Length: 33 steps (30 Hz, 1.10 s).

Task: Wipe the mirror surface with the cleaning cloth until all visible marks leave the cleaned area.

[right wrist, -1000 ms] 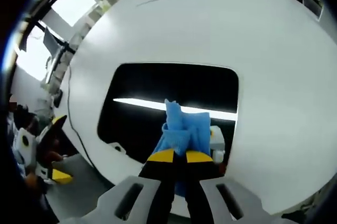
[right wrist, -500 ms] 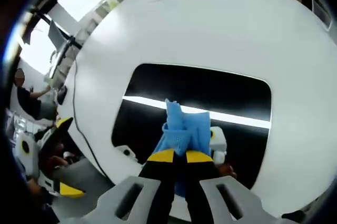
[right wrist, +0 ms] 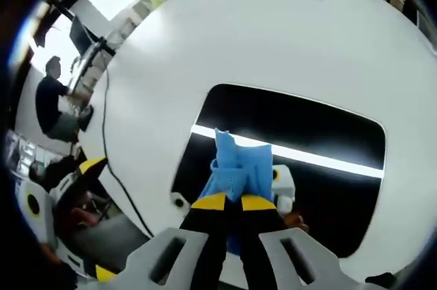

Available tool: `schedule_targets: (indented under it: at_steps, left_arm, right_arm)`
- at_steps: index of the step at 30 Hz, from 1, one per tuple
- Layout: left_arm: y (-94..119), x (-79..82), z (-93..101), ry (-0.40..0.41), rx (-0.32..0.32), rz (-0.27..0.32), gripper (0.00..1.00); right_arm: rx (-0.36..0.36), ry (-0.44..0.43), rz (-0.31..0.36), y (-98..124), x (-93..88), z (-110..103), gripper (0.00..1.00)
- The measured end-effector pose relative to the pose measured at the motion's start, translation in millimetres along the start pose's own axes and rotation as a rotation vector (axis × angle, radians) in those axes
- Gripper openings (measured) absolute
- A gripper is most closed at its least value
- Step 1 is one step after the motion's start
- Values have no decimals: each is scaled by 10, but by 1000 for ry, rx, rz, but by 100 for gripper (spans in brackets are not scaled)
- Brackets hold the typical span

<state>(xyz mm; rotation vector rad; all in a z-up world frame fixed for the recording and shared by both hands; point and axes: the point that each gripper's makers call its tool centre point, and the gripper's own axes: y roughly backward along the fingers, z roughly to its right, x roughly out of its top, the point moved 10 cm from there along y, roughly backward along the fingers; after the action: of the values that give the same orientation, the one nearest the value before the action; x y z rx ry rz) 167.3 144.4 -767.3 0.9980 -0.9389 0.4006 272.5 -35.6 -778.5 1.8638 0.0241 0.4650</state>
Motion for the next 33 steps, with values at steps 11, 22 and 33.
schedule_targets:
  at_steps: [11, 22, 33]
  left_arm:
    - [-3, 10, -2, -5, 0, 4, 99]
    - [5, 11, -12, 14, 24, 9, 99]
    - [4, 2, -9, 5, 14, 3, 99]
  right_arm:
    - [17, 17, 5, -117, 88, -210, 0]
    - [59, -12, -4, -186, 158, -281, 0]
    - [72, -8, 3, -191, 160, -302, 0]
